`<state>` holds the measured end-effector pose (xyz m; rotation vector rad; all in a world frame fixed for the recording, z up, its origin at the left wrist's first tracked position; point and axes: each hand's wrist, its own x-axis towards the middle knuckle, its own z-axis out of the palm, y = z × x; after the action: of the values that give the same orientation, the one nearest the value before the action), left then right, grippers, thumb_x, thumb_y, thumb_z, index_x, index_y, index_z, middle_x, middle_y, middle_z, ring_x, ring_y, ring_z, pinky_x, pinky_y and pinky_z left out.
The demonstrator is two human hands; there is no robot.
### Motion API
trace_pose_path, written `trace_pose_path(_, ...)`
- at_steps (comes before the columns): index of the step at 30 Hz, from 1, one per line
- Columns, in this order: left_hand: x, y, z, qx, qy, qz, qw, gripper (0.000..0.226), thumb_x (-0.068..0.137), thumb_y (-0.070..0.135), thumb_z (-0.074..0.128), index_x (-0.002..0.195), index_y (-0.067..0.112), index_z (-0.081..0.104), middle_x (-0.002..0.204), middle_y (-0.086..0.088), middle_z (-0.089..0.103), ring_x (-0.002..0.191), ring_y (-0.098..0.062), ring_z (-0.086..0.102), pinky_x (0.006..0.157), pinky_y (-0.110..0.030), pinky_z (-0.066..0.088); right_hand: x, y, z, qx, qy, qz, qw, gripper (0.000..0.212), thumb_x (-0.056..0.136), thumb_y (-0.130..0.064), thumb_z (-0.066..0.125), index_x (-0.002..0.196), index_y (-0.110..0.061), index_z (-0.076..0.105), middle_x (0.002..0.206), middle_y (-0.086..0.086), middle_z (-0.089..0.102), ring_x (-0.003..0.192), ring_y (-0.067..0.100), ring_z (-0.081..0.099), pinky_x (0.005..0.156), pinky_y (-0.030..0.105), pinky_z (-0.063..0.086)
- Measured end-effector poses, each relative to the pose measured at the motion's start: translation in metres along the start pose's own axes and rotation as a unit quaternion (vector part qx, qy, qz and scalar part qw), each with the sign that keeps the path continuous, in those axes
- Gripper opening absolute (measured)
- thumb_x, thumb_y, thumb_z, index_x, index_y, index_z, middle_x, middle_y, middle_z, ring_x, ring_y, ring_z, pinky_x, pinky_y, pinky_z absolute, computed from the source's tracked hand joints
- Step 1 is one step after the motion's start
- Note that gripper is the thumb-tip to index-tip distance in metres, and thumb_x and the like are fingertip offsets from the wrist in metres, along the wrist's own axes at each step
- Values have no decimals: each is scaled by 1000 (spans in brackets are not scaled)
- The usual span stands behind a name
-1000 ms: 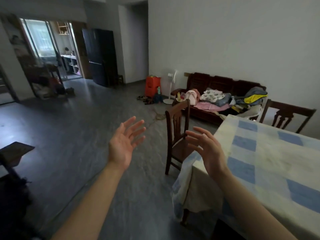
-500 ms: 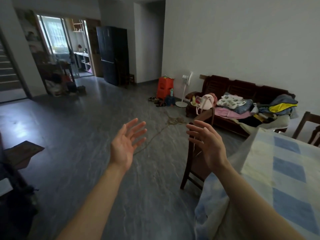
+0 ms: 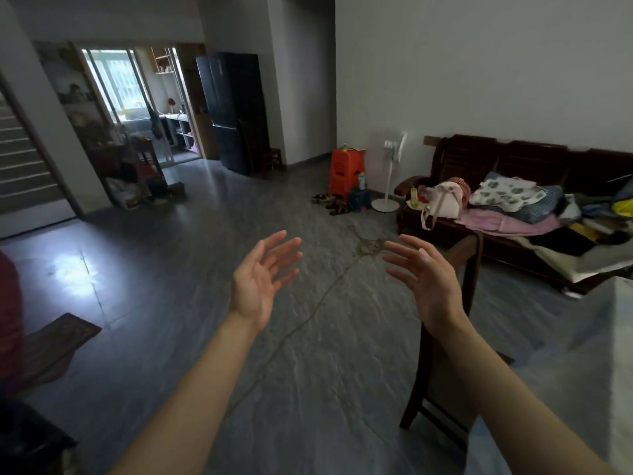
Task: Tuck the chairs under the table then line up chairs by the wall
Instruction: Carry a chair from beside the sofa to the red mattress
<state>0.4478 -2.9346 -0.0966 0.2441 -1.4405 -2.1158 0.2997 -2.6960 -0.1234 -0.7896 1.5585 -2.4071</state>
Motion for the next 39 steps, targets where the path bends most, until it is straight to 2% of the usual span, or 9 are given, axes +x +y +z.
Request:
trace_pose_path(5,102,-15,3,-1,-24,-1,1000,45,104,41,36,129,19,66,133,-11,71,120,-26,68,103,-47,47,99,27,-9,1,4,1,1000,42,98,-29,52,133,-9,62,129,17,71,118,34,68,97,43,56)
trace_pose_path(10,206,-45,-4,-11,-39,-11,999,44,103,41,36,126,21,68,131,-10,72,118,-24,69,101,-46,48,178,71,-19,-14,20,8,1000,39,98,-31,53,130,-15,65,130,15,71,120,34,67,94,39,57)
trace_pose_path(15,316,-81,-1,-26,-96,-24,995,44,101,44,39,124,23,69,133,-11,71,121,-26,67,102,-47,49,243,108,-30,-47,82,-5,995,36,96,-34,58,126,-19,70,130,17,71,118,34,68,94,41,57)
trace_pose_path(18,381,-100,12,-40,-154,-51,986,45,102,44,38,125,23,69,134,-11,70,123,-27,66,103,-48,49,275,119,-36,-69,148,-12,986,37,93,-37,61,125,-22,71,130,16,71,121,36,66,96,43,55)
trace_pose_path(23,476,-138,57,-40,-266,-123,955,45,106,41,34,129,19,66,133,-11,71,121,-27,66,104,-50,45,317,123,-50,-101,257,-31,961,40,91,-42,62,127,-27,72,130,13,72,122,32,67,98,42,54)
trace_pose_path(26,514,-166,91,-33,-321,-166,932,45,106,40,33,131,18,64,131,-8,73,119,-25,67,105,-49,45,326,124,-66,-113,320,-35,940,42,93,-34,58,131,-18,66,130,15,72,120,32,67,96,40,53)
trace_pose_path(29,544,-202,126,-38,-376,-194,905,44,106,39,32,128,21,65,128,-6,74,116,-22,69,103,-48,46,325,126,-91,-119,392,-60,910,47,95,-27,54,137,-8,59,133,22,68,121,36,64,101,48,48)
trace_pose_path(32,567,-240,167,-35,-421,-224,878,43,106,39,32,126,22,66,127,-6,75,115,-22,70,100,-46,47,326,129,-120,-143,442,-69,883,40,102,-19,47,138,-5,57,132,24,68,126,44,60,108,56,44)
trace_pose_path(39,593,-313,270,38,-521,-250,815,42,105,40,34,122,21,67,121,-2,77,113,-21,70,100,-46,46,328,142,-196,-166,534,-91,824,36,106,-16,42,137,-9,58,130,14,72,124,37,64,103,48,50)
